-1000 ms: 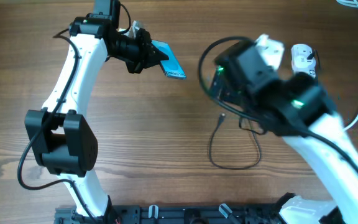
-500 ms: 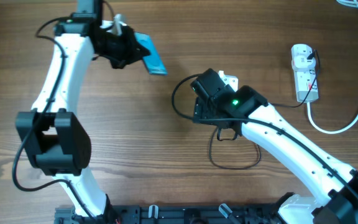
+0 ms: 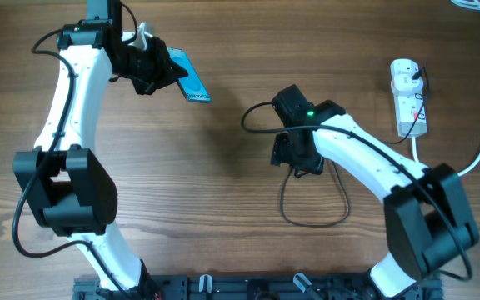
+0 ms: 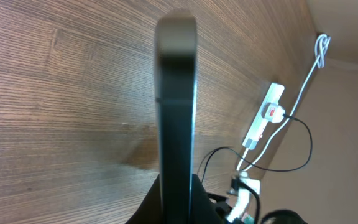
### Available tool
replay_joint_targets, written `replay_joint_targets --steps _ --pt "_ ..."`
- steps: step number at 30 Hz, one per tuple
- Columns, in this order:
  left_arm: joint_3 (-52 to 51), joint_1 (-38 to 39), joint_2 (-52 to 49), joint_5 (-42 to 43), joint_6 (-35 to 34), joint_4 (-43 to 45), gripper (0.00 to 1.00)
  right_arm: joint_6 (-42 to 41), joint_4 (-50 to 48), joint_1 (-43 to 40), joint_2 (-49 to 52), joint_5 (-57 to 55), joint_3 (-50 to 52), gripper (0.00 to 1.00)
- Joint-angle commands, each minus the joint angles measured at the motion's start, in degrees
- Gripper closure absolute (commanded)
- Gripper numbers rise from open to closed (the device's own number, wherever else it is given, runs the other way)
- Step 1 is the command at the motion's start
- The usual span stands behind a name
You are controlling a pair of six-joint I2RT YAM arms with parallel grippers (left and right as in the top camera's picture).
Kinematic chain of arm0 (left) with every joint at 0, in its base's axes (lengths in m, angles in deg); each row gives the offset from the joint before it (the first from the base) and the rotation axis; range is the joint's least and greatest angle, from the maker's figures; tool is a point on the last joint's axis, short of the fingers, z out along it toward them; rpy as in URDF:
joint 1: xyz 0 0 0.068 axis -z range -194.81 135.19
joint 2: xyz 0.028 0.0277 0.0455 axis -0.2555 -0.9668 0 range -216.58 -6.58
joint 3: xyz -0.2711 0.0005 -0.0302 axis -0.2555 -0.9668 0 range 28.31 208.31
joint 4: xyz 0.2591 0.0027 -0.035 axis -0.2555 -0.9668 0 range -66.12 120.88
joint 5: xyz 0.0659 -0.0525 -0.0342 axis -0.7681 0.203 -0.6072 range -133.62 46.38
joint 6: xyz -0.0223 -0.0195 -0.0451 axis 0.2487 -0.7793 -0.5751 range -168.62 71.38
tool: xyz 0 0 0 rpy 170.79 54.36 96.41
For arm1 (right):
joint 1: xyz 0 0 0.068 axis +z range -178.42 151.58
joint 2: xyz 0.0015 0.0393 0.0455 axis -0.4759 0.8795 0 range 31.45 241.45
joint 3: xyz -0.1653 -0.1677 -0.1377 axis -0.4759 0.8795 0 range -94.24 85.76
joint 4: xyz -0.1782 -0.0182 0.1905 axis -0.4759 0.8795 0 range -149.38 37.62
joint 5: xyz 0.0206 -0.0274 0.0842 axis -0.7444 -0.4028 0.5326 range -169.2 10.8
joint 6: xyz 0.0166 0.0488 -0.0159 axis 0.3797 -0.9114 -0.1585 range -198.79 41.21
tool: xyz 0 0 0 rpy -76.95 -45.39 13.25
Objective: Plug charger to phone and switch on socket
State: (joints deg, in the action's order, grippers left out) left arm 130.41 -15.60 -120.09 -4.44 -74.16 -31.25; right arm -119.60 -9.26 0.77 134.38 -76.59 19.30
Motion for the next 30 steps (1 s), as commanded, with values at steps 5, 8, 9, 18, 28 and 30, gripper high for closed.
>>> replay_joint_targets --steps 5,8,9,18,28,30 --pt "0.2 0.3 1.0 0.1 1.4 0.0 0.96 -3.0 -3.2 0.1 4.9 0.5 3.1 0.38" --pt "0.2 0.3 1.0 0.1 1.4 -0.3 0.96 -3.2 -3.4 -0.6 5.2 0.5 3.5 0.45" --pt "0.2 0.3 1.0 0.1 1.4 -0.2 0.96 -3.0 -3.5 -0.8 5.3 0.5 3.5 0.46" --pt "0.2 0.3 1.0 0.1 1.4 -0.3 0.96 -2.7 -5.1 -1.2 8.3 0.5 3.6 0.62" --pt "0.2 0.3 1.0 0.1 1.4 -0.5 0.96 -2.6 -6.1 -2.0 8.3 0.4 3.6 0.75" --pt "0.2 0.3 1.0 0.1 1.4 -0.5 0.96 -2.3 -6.4 -2.4 8.3 0.3 3.6 0.76"
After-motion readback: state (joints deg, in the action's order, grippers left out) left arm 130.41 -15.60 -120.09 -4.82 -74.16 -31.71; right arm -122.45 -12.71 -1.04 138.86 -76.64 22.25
